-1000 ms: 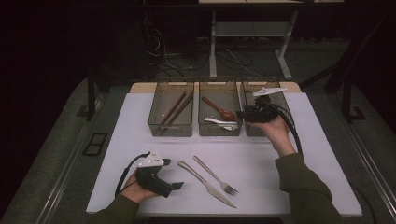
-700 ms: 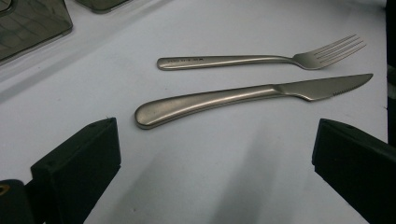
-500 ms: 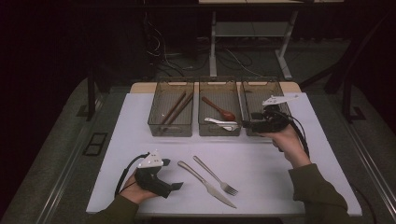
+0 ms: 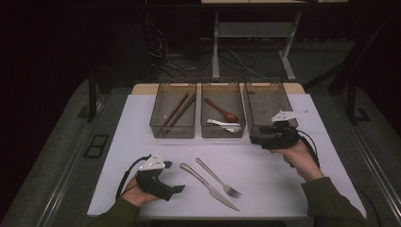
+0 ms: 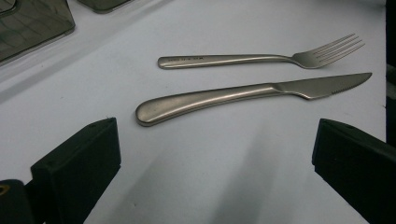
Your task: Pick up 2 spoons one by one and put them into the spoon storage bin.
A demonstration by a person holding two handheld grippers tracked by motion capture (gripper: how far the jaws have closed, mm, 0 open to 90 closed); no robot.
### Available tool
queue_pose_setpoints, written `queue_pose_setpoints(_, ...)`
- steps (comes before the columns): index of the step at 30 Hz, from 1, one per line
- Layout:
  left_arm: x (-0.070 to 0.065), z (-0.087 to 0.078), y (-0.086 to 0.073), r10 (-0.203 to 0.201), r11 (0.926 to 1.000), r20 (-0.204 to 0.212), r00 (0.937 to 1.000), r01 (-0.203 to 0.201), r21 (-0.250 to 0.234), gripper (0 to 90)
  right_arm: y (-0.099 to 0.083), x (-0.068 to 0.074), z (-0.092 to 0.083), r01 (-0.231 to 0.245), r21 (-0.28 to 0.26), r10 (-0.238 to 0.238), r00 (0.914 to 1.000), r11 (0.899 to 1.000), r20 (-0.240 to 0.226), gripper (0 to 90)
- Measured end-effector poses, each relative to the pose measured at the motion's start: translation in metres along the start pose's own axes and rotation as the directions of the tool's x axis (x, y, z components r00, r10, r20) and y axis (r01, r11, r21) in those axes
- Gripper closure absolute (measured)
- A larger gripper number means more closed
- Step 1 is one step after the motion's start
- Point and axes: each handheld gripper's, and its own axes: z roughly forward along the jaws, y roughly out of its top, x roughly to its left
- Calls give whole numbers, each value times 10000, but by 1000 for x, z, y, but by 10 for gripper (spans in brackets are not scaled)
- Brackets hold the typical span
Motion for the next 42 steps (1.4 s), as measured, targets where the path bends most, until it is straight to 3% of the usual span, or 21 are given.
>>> queue_pose_setpoints(20,-1,0,0,-4,10000,4,10000,4,-19,2,-29,21,-5,357,690,-338,9990,9970,-284,365)
queue_pose_setpoints(42,-1,0,0,-8,10000,20,10000,8,-18,2,-28,44,7,788,1304,-679,9940,9883,-860,366)
